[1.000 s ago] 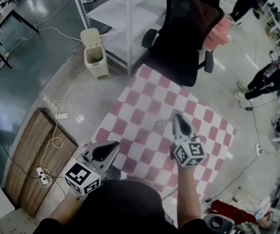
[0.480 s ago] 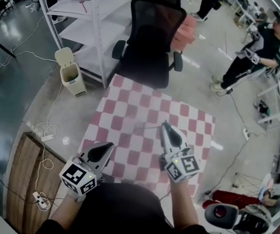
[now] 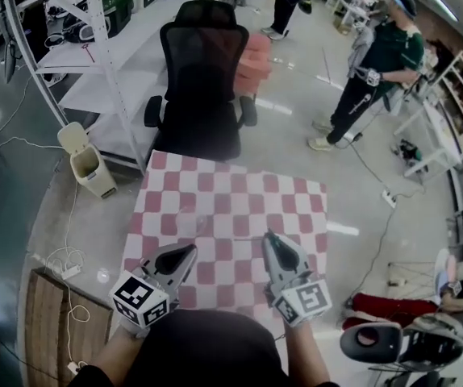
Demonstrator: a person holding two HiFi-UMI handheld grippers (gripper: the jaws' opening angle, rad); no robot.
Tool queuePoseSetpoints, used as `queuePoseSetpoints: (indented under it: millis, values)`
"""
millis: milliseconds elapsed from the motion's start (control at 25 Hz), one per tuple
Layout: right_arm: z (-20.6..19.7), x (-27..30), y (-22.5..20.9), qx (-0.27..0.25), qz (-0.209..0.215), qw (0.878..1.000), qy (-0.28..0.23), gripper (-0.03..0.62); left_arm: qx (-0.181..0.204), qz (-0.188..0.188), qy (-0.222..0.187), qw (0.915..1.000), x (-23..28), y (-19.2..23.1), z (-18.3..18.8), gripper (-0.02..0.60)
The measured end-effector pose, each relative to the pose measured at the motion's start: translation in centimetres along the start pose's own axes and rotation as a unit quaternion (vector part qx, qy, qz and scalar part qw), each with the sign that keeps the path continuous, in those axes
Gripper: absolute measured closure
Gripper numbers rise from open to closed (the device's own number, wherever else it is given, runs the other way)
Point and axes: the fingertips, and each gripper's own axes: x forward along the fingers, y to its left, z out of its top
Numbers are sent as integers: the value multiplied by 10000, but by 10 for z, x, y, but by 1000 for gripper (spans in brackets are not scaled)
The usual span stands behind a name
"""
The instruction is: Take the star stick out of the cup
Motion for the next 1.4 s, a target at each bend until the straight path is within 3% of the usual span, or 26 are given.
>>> queuePoseSetpoints:
  millis: [520,840,1400]
  values:
    - [-28,-69,-34,231,-969,9950,28,565,159,-497,217,9984,26,-17,-5,541]
    - [-34,-69,-37,319,-1118,9932,66,565,159,-577,264,9979,32,-18,-9,541]
    - [-42,-63,-29,187,-1026,9944,172,566,137,-521,318,9980,26,-11,-13,541]
